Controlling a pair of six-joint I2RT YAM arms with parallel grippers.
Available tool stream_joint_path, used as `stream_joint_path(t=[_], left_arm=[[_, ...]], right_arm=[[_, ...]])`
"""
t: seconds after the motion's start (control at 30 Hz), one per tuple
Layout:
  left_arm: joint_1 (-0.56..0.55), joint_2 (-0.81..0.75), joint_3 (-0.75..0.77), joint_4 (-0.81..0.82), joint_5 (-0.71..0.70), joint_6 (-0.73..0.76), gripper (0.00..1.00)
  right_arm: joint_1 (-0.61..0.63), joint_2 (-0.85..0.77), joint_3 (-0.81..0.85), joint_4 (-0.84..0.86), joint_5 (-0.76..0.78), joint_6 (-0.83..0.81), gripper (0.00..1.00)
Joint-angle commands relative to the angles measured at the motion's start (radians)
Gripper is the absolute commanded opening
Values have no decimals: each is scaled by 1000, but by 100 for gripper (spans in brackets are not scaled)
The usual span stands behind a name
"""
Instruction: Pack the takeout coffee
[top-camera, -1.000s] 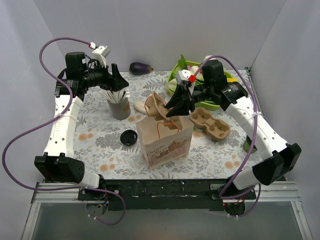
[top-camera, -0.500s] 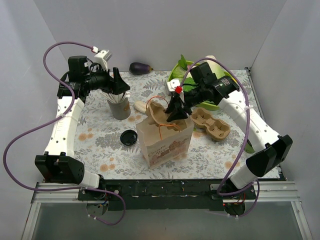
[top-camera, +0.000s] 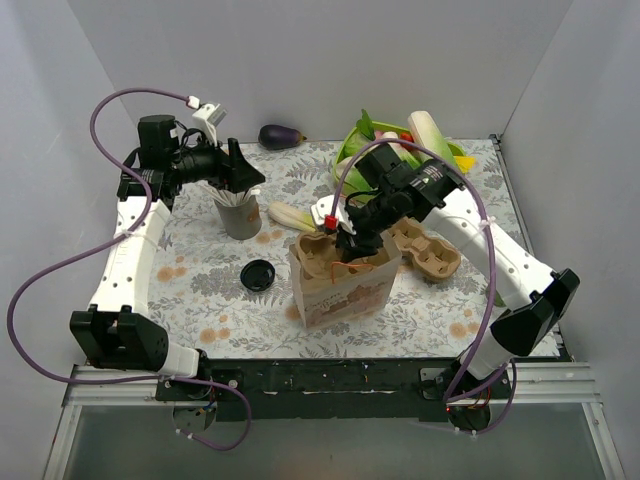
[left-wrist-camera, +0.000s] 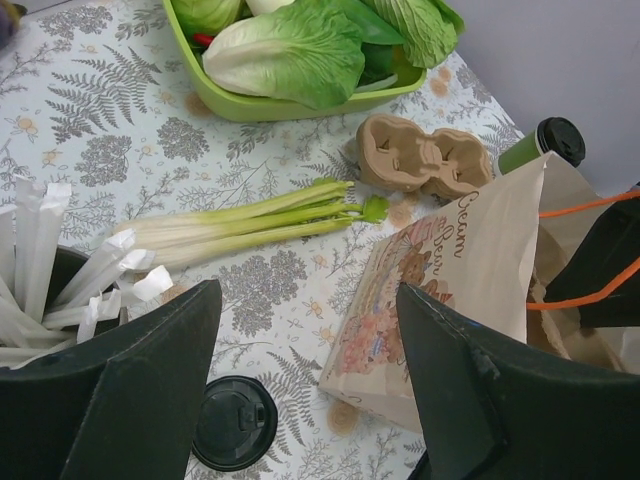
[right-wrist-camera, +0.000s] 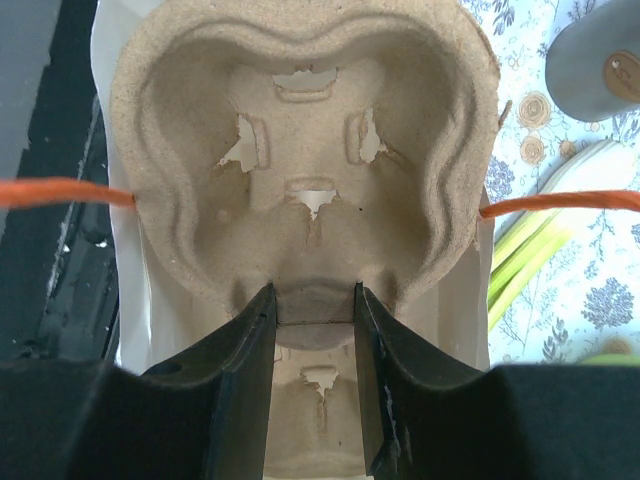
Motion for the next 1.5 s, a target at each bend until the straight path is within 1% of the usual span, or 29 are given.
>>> stream_joint_path(t=[0.0, 0.23, 0.37, 0.47, 0.53, 0.67, 0.73, 0.87, 0.93, 1.0, 1.1, 1.23, 1.3, 1.4, 1.47], left_arm=[[11, -62, -26, 32, 39, -23, 71], [11, -68, -9, 30, 38, -26, 71], [11, -77, -4, 20, 33, -21, 71], [6, -85, -10, 12, 38, -21, 71], [3, -91, -15, 9, 39, -21, 71], [-15, -110, -39, 9, 35, -21, 71], [-18, -113, -46, 7, 36, -18, 71], [-32, -123, -53, 1, 24, -11, 71], [-38, -130, -59, -2, 18, -3, 71], [-40, -127, -61, -3, 20, 2, 71], [-38, -125, -64, 3, 20, 0, 71], [-38, -117, -56, 14, 26, -8, 71], [-40, -114, -56, 14, 32, -8, 71], [-40, -111, -61, 12, 49, -12, 71], [-43, -108, -79, 15, 101, -20, 71]], right_arm=[[52, 24, 63, -70, 136, -13, 1], [79, 4, 77, -88, 196, 18, 1], [136, -19, 38, -91, 292, 2, 1], [164, -36, -12, -91, 331, -10, 1], [167, -39, -29, -91, 335, 1, 1], [167, -37, -6, -88, 317, 85, 1], [167, -57, -32, -90, 319, 96, 1], [167, -77, -69, -88, 404, 109, 1], [167, -88, -57, -88, 423, 114, 1], [167, -100, -48, -91, 408, 111, 1], [168, -134, -83, -90, 368, 83, 1], [167, -120, -121, -91, 455, 111, 1], [167, -119, -120, -90, 458, 108, 1], [167, -145, -95, -90, 389, 88, 1], [167, -160, -97, -87, 340, 68, 1]])
